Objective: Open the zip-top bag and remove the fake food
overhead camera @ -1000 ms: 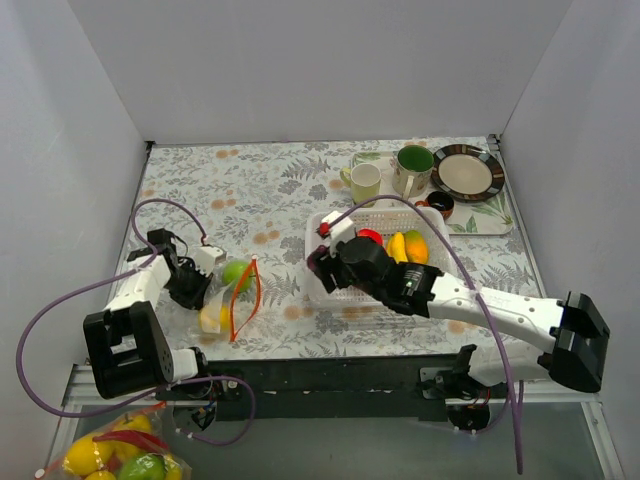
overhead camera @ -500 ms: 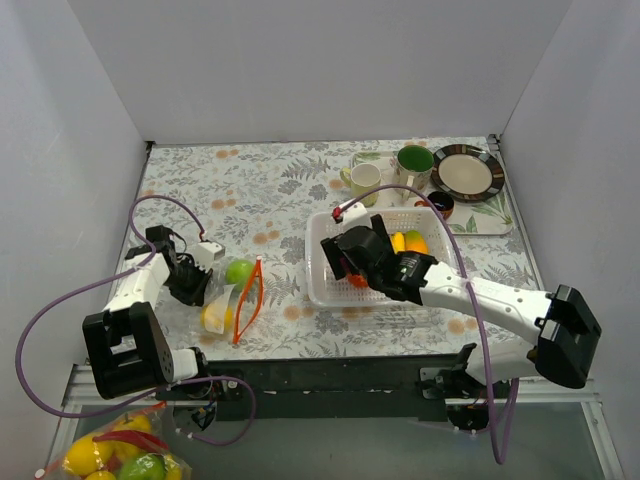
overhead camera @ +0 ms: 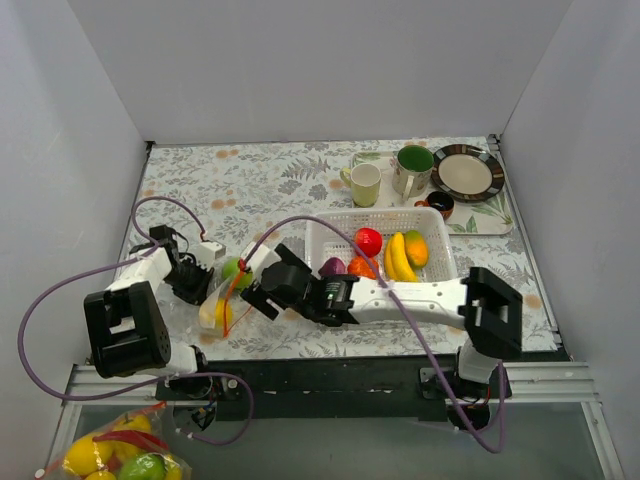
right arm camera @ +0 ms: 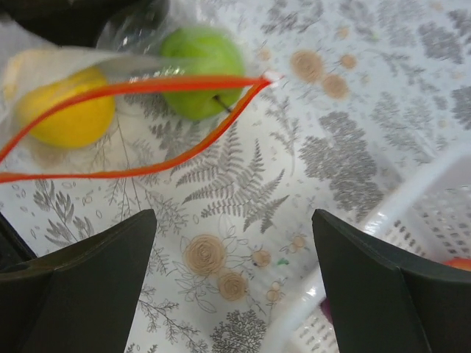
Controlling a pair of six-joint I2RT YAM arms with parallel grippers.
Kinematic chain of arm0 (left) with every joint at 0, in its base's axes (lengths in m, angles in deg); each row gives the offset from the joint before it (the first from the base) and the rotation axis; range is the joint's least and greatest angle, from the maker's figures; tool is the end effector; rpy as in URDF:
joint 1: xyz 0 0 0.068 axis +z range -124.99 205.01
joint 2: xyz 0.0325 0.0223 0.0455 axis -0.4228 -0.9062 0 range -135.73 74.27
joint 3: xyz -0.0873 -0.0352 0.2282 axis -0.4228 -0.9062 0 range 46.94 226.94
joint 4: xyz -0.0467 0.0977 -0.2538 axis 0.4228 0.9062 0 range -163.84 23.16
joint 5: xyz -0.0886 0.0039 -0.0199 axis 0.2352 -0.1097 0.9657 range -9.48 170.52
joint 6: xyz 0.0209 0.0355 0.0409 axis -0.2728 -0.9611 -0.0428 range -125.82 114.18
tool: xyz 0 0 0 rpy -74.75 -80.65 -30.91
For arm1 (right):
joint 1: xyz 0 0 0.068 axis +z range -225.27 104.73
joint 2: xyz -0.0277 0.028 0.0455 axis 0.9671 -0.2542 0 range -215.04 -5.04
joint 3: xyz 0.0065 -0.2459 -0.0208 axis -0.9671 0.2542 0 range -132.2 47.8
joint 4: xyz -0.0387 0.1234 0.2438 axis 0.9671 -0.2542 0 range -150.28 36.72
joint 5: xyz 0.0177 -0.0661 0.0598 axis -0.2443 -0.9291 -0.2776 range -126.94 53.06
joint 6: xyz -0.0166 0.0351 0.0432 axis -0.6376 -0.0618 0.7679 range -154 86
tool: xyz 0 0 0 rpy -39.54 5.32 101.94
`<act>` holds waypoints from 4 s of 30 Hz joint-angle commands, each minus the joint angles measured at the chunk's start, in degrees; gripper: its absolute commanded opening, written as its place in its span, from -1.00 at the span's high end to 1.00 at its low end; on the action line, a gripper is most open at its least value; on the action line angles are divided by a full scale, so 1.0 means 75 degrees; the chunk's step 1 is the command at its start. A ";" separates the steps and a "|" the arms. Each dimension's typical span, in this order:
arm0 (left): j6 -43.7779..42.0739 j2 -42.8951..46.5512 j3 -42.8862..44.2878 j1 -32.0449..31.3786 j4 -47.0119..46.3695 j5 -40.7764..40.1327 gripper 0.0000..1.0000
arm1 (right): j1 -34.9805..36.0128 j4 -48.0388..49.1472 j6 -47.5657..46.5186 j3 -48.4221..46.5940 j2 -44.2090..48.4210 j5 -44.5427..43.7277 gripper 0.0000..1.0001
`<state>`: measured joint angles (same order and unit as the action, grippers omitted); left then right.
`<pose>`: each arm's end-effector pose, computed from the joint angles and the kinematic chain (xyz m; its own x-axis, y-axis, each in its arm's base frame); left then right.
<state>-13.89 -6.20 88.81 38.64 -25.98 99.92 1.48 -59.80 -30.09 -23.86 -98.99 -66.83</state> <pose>0.2255 0.0405 0.1188 -0.9888 -0.1034 -0.1078 -0.0641 0.9454 -0.3195 0.1111 0.3812 0.2537 -0.1609 -0.4255 -0.8905 -0.7346 0.6542 -0.1799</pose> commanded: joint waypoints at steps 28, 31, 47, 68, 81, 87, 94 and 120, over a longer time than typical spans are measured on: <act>-0.0728 0.0358 -0.0484 -0.0012 -0.0381 -0.0383 1.00 | -0.0753 0.0343 -0.0661 -0.4425 -0.4757 0.1934 -0.97; -0.0798 0.0381 -0.0555 -0.0012 -0.0369 -0.0453 1.00 | -0.0765 0.0156 -0.0579 -0.4765 -0.5039 0.2121 -0.97; -0.0822 0.0510 -0.0356 -0.0024 -0.0135 -0.0442 1.00 | -0.0765 0.0459 0.0288 -0.2578 -0.3906 0.2509 -0.46; -0.0318 0.1166 0.0580 -0.0048 0.0720 -0.0021 1.00 | -0.1198 0.0025 0.0394 0.1042 0.1694 0.0166 -0.30; 0.0245 0.0627 0.0864 -0.0094 0.0980 0.0730 1.00 | -0.2440 -0.0664 0.1144 0.2420 0.2321 -0.0889 -0.97; 0.0245 0.0452 0.0512 -0.0083 0.0522 0.0402 1.00 | -0.1799 -0.0221 0.0595 0.1517 0.2238 -0.1077 -0.97; 0.0245 0.0042 0.0161 -0.0083 -0.0239 -0.0102 1.00 | -0.0367 0.0366 -0.0086 0.0801 0.1022 -0.0903 -0.97; 0.0783 -0.0392 0.2607 -0.0141 0.1891 0.2134 1.00 | 0.0067 0.1936 -0.0028 -0.0161 -0.1864 0.1630 -0.96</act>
<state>-9.48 -10.18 99.59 37.92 -19.31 105.38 1.74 -48.70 -30.71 -27.38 -113.85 -55.35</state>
